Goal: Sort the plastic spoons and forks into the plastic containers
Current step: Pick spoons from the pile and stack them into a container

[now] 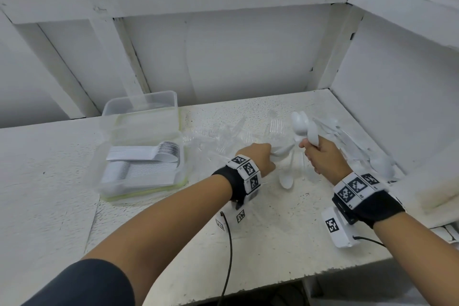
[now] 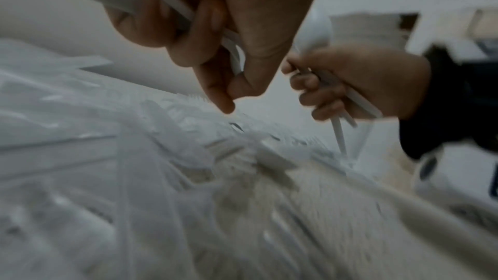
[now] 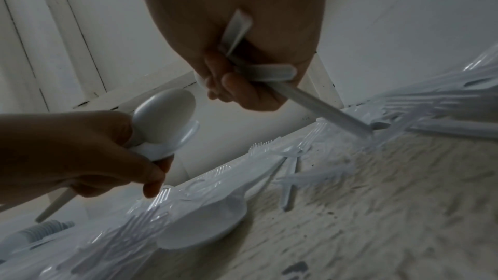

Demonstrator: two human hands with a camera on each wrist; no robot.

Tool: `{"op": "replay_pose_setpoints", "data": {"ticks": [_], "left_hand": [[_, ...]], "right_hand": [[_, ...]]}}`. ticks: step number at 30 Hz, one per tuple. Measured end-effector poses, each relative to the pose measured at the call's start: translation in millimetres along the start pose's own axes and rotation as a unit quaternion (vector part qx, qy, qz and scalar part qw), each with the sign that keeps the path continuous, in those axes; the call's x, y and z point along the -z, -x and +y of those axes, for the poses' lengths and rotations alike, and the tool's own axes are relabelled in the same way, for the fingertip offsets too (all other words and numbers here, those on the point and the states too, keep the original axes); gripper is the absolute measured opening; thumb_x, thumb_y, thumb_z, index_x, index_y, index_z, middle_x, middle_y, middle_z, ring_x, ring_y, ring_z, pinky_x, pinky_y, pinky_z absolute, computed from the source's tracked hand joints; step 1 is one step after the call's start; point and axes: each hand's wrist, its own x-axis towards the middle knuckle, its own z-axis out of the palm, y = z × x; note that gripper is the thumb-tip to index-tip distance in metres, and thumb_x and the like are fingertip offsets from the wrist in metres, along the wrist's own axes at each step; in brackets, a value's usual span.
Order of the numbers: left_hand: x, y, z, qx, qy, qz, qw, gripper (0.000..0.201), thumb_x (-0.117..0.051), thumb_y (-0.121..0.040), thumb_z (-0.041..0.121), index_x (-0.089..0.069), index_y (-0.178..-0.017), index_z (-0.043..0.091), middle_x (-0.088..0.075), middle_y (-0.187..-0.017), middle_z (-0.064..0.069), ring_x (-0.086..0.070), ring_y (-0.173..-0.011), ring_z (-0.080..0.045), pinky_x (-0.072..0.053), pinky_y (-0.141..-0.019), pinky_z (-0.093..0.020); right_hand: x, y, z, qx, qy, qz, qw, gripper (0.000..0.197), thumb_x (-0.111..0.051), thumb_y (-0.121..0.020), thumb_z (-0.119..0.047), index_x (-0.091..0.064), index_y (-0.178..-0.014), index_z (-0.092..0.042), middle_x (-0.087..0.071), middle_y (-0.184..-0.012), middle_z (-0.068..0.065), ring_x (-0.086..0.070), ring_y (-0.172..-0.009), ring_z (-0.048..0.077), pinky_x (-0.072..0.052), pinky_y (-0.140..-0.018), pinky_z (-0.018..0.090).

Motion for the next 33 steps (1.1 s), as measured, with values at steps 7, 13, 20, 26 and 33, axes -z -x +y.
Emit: {"op": "replay_pose_setpoints", "data": {"ticks": [7, 13, 20, 26, 33], "left_hand": [[-4, 5, -6, -0.028, 0.048, -0.007, 0.998, 0.020, -0.059, -0.085, 0.031, -0.054, -0.098, 0.016, -0.056, -0.087, 0.001, -0.054, -0.079, -0.018, -0.036, -0.054, -0.022], [-26, 4, 10, -0.115, -0.019, -0.060, 0.991, 0.038, -0.065, -0.081, 0.043, -0.062, -0.105, 0.013, -0.053, -0.093, 0.000, -0.051, -0.081, -0.018, -0.040, -0.067, -0.026], [-28, 3, 18, -0.134, -0.085, -0.067, 0.985, 0.019, -0.051, -0.089, 0.017, -0.061, -0.105, 0.014, -0.052, -0.087, 0.001, -0.056, -0.088, -0.024, -0.040, -0.067, -0.028], [12, 14, -5, -0.065, 0.178, 0.040, 0.981, 0.023, -0.059, -0.090, 0.030, -0.062, -0.103, 0.012, -0.065, -0.094, -0.003, -0.060, -0.083, -0.017, -0.046, -0.073, -0.027], [56, 47, -59, -0.023, 0.381, 0.097, 0.919, 0.019, -0.063, -0.088, 0.015, -0.059, -0.106, 0.010, -0.060, -0.080, 0.006, -0.054, -0.066, 0.001, -0.041, -0.064, -0.014]], "right_hand": [[-14, -2, -6, 0.005, 0.016, -0.010, 1.000, 0.016, -0.046, -0.096, -0.020, -0.060, -0.090, -0.015, -0.050, -0.069, -0.003, -0.044, -0.061, 0.009, -0.031, -0.056, 0.020], [-8, -5, 0, -0.018, 0.005, 0.034, 0.999, 0.016, -0.047, -0.095, -0.019, -0.060, -0.086, -0.015, -0.049, -0.066, 0.000, -0.043, -0.059, 0.011, -0.031, -0.054, 0.022], [-2, -1, 7, -0.030, 0.013, 0.029, 0.999, 0.015, -0.049, -0.094, -0.022, -0.061, -0.088, -0.015, -0.049, -0.066, 0.000, -0.042, -0.059, 0.012, -0.031, -0.055, 0.022], [1, -1, -3, 0.004, 0.004, 0.027, 1.000, 0.020, -0.052, -0.093, -0.024, -0.064, -0.079, -0.017, -0.061, -0.079, 0.002, -0.043, -0.057, 0.009, -0.032, -0.054, 0.023], [-28, 8, -47, 0.088, 0.002, -0.079, 0.993, 0.020, -0.051, -0.095, -0.025, -0.065, -0.107, -0.018, -0.064, -0.101, -0.009, -0.053, -0.076, -0.003, -0.039, -0.060, 0.006]]}}
